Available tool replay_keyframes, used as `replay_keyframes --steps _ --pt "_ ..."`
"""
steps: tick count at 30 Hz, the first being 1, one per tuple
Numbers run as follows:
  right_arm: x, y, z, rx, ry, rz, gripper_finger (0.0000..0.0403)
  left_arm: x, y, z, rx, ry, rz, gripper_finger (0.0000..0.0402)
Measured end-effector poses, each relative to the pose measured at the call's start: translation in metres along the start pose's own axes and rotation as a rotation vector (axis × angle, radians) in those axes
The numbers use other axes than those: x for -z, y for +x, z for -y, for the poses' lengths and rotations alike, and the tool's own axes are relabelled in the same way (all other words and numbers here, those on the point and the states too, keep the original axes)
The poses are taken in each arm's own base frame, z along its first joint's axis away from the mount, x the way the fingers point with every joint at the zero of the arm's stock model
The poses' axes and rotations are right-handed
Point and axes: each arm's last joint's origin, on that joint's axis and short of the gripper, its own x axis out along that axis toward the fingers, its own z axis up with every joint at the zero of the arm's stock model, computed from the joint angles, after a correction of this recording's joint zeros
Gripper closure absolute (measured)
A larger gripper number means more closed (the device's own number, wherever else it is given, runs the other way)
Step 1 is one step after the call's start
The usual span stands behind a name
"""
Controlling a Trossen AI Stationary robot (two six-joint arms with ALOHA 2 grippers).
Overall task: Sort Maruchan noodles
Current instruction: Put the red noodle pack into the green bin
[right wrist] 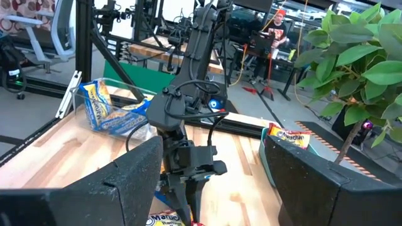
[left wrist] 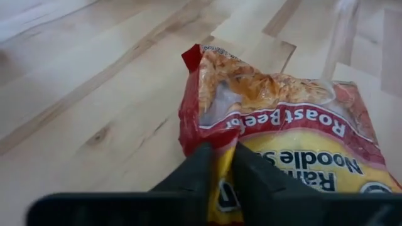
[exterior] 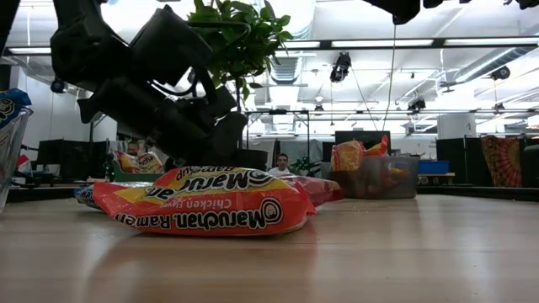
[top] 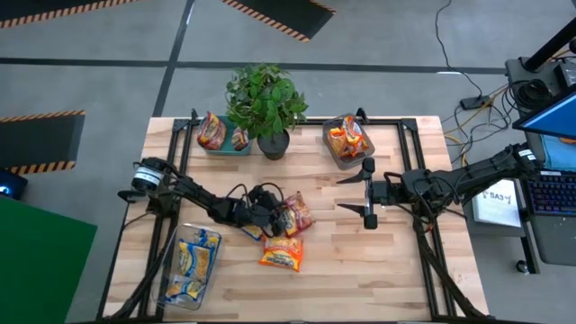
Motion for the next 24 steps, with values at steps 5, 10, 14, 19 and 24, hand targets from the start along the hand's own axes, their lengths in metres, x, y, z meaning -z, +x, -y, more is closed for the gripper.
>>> replay_keyframes --steps 5,10,14,19,24 --pt "0.0 0.0 0.0 0.0 -0.006 0.0 0.0133 -0.006 0.001 0.004 0.005 0.018 0.009 0.0396" --pt "0.0 0.0 0.0 0.0 -0.013 0.0 0.0133 -0.021 -0.001 0.014 0.016 0.07 0.023 0.0401" --pt "0.0 0.0 0.0 0.0 -0.013 0.0 0.0133 -0.04 -0.007 0.022 0.033 0.136 0.055 0.0401" --pt "0.0 0.0 0.0 0.0 -0.013 -0.001 0.0133 -0.062 -0.017 0.029 0.025 0.2 0.095 0.0401" --pt "0.0 0.0 0.0 0.0 -0.013 -0.002 0.0133 -0.08 -0.032 0.033 -0.03 0.26 0.128 0.0402"
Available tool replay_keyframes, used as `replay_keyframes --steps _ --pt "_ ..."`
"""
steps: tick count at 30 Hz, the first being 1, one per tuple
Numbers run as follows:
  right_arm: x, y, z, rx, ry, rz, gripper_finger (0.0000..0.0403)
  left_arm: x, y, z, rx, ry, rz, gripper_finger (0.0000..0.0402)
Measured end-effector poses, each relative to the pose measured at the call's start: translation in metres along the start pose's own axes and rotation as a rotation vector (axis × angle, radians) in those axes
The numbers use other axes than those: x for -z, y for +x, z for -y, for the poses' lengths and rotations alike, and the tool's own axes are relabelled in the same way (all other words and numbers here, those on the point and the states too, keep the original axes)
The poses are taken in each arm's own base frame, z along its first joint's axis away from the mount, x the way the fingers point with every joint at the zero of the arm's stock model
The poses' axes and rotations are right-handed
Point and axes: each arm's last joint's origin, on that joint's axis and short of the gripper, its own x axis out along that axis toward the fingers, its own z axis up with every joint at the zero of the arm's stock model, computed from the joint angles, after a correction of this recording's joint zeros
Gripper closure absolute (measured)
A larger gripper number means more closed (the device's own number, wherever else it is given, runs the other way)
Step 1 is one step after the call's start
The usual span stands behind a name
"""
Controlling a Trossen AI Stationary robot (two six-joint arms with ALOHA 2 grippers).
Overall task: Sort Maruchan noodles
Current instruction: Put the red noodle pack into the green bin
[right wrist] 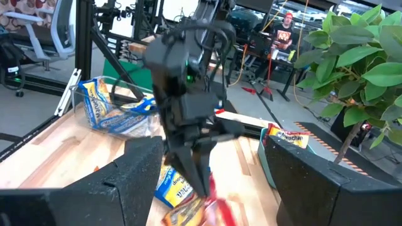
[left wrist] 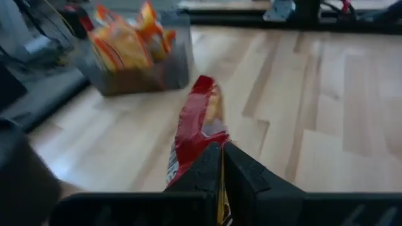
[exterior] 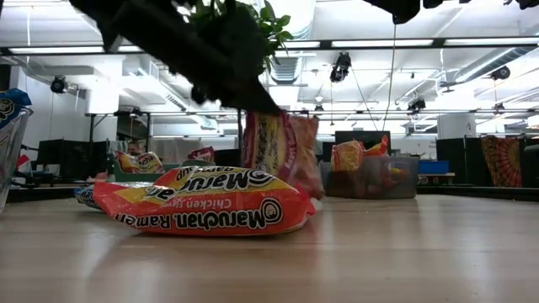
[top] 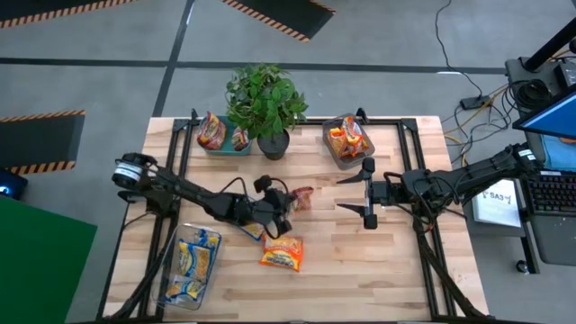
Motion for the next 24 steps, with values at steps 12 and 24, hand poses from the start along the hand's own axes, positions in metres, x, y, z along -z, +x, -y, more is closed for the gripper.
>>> replay_keyframes --steps 12,24 --pt "0.001 0.0 0.0 -0.001 -0.001 -0.005 0.0133 -0.043 -0.039 -0.002 -0.202 0.095 0.082 0.0401" --pt "0.001 0.0 0.0 -0.001 0.007 -0.005 0.0133 -0.027 -0.044 -0.007 -0.041 -0.027 -0.144 0.036"
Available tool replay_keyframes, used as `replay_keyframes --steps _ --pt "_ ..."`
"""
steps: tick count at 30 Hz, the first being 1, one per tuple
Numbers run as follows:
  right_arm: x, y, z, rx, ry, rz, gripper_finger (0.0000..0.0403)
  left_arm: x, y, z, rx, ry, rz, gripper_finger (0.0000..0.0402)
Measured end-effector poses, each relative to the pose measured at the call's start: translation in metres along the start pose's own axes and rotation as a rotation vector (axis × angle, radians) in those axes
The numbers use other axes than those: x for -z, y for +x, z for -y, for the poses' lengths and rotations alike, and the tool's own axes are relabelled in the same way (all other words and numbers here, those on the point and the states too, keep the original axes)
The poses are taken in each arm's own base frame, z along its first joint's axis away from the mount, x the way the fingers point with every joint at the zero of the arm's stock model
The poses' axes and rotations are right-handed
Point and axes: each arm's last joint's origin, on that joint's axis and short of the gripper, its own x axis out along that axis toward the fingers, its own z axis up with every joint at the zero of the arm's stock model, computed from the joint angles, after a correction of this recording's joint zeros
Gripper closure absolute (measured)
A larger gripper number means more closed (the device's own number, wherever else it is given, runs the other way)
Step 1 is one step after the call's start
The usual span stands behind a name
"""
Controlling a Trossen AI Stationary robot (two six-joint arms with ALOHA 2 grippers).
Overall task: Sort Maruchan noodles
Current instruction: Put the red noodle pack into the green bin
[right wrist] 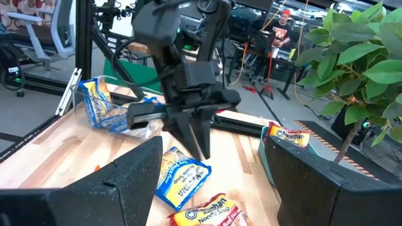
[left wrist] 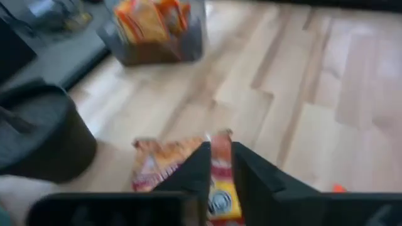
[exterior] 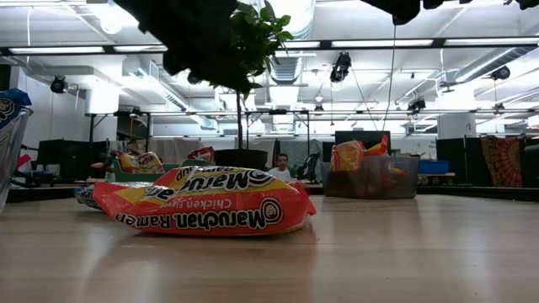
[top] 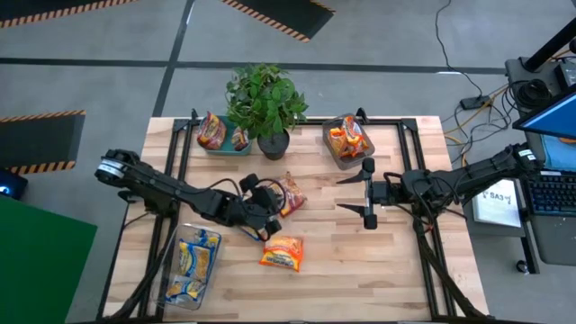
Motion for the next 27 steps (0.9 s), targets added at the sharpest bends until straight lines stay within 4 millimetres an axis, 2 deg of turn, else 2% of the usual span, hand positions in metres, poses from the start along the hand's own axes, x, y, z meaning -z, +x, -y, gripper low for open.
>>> replay_keyframes --steps 7,10,14,17,20,24,27 --pt "0.0 0.0 0.0 0.0 -0.005 0.0 0.0133 0.004 0.001 -0.002 0.015 -0.064 -0.038 0.0217" --pt "0.0 0.0 0.0 0.0 -0.007 -0.001 0.0133 0.009 0.009 0.0 0.0 -0.083 -0.055 0.0156" --pt "0.001 0.0 0.0 -0.002 -0.009 -0.007 0.0133 0.025 0.032 0.014 -0.003 -0.063 -0.071 0.01" --pt "0.001 0.0 0.0 -0.003 -0.01 -0.011 0.0133 0.037 0.053 0.026 -0.005 -0.036 -0.071 0.0083" --pt "0.001 0.0 0.0 -0.003 -0.01 -0.013 0.0133 0.043 0.075 0.033 -0.036 -0.005 -0.096 0.0082" --pt "0.001 0.0 0.0 -0.003 -0.011 -0.014 0.0133 0.051 0.1 0.033 -0.103 0.05 -0.175 0.0092" --pt "0.001 0.0 0.0 -0.003 -0.011 -0.015 0.0133 0.055 0.111 0.031 -0.157 0.083 -0.228 0.01"
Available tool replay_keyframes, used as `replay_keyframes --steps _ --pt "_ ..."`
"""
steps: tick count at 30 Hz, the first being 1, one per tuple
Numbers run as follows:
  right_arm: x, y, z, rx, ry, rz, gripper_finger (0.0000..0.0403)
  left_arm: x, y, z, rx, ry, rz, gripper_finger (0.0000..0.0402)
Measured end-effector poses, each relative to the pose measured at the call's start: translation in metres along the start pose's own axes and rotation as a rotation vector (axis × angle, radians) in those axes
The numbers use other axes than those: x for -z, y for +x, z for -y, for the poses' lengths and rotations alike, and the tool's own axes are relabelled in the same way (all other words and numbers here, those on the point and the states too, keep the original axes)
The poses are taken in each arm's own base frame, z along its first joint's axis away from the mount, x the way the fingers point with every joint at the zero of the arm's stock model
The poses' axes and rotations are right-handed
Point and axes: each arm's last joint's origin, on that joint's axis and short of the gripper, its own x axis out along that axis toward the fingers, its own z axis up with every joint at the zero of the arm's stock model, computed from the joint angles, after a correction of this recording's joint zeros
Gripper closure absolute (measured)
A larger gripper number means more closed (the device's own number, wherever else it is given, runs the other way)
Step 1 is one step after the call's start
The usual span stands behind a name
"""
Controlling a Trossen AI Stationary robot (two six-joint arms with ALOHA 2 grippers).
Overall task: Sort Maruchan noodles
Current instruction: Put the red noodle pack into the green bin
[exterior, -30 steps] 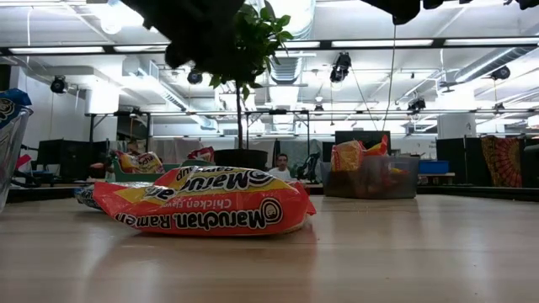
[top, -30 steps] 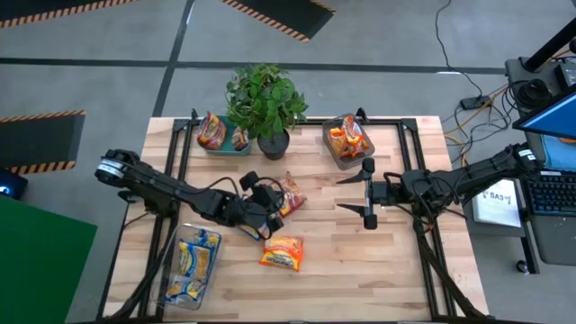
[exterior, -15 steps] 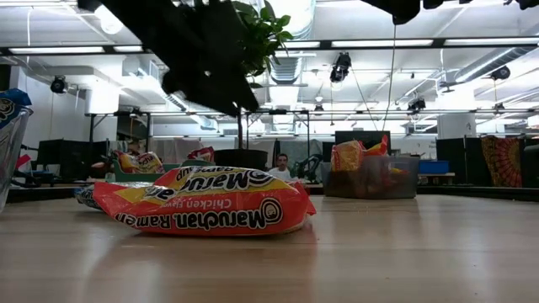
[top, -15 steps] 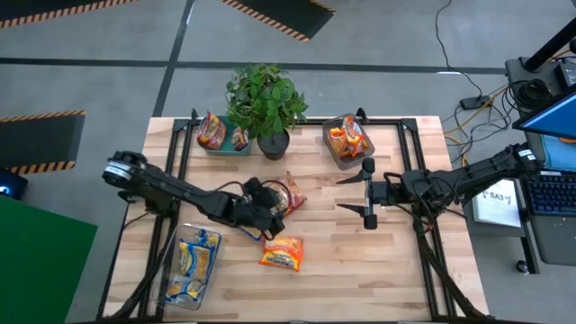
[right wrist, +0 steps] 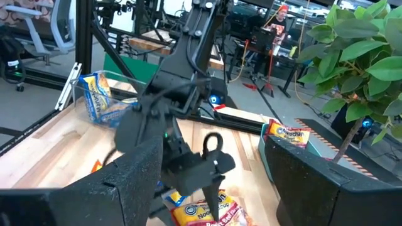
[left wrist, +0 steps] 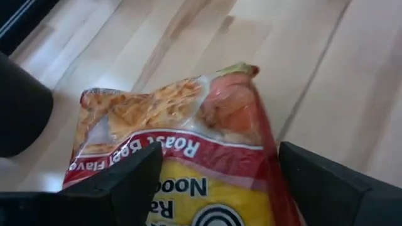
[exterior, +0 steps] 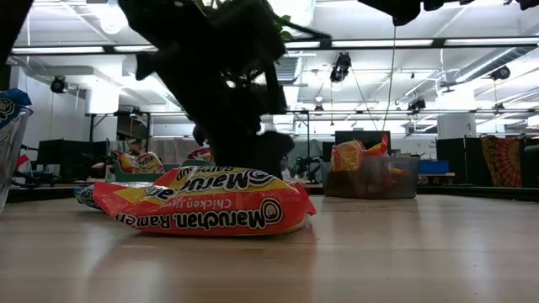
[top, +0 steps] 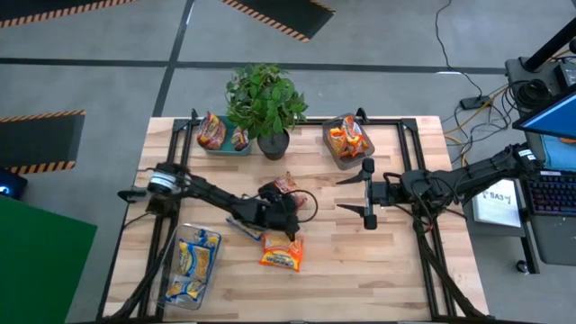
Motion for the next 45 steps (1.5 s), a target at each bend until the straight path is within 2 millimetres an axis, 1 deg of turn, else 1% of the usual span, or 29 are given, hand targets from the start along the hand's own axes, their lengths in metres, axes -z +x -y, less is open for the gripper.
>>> replay_keyframes --steps 4,8,12,15,19,20,24,25,27,30,33,35,38,40,42,45 --pt "0.0 0.0 0.0 0.0 -0.001 -0.001 0.0133 0.004 0.011 -0.002 -0.049 -0.002 -0.05 0.0113" --pt "0.0 0.0 0.0 0.0 -0.009 -0.001 0.0133 0.006 0.014 -0.002 -0.058 -0.022 -0.054 0.0139" --pt "0.0 0.0 0.0 0.0 -0.011 0.0 0.0133 0.008 0.014 -0.003 -0.066 -0.04 -0.058 0.0191" --pt "0.0 0.0 0.0 0.0 -0.01 0.0 0.0133 0.007 0.014 -0.003 -0.071 -0.044 -0.061 0.0246" --pt "0.0 0.0 0.0 0.0 -0.007 0.0 0.0133 0.001 0.011 -0.002 -0.067 -0.04 -0.072 0.0319" --pt "0.0 0.0 0.0 0.0 -0.005 0.0 0.0133 -0.002 0.01 -0.002 -0.061 -0.039 -0.078 0.0331" --pt "0.0 0.0 0.0 0.0 -0.003 0.0 0.0133 -0.015 0.003 0.0 -0.055 -0.026 -0.102 0.0339" --pt "0.0 0.0 0.0 0.0 -0.003 0.0 0.0133 -0.02 0.0 -0.001 -0.057 -0.028 -0.102 0.035" --pt "0.0 0.0 0.0 0.0 -0.005 0.0 0.0133 -0.029 -0.008 -0.003 -0.062 -0.036 -0.096 0.0358" --pt "0.0 0.0 0.0 0.0 -0.008 -0.002 0.0133 -0.043 -0.025 -0.013 -0.064 -0.073 -0.09 0.036" --pt "0.0 0.0 0.0 -0.001 -0.009 -0.004 0.0133 -0.057 -0.052 -0.03 -0.072 -0.129 -0.064 0.036" --pt "0.0 0.0 0.0 -0.001 -0.009 -0.005 0.0133 -0.062 -0.07 -0.045 -0.088 -0.168 -0.055 0.036" --pt "0.0 0.0 0.0 -0.001 -0.009 -0.004 0.0133 -0.06 -0.096 -0.069 -0.125 -0.226 -0.07 0.036" --pt "0.0 0.0 0.0 0.0 -0.009 -0.003 0.0133 -0.056 -0.112 -0.086 -0.137 -0.295 -0.076 0.036" --pt "0.0 0.0 0.0 0.0 -0.008 0.001 0.0133 -0.049 -0.127 -0.104 -0.159 -0.37 -0.074 0.036" --pt "0.0 0.0 0.0 0.0 -0.008 0.001 0.0133 -0.034 -0.142 -0.128 -0.191 -0.483 -0.034 0.0359"
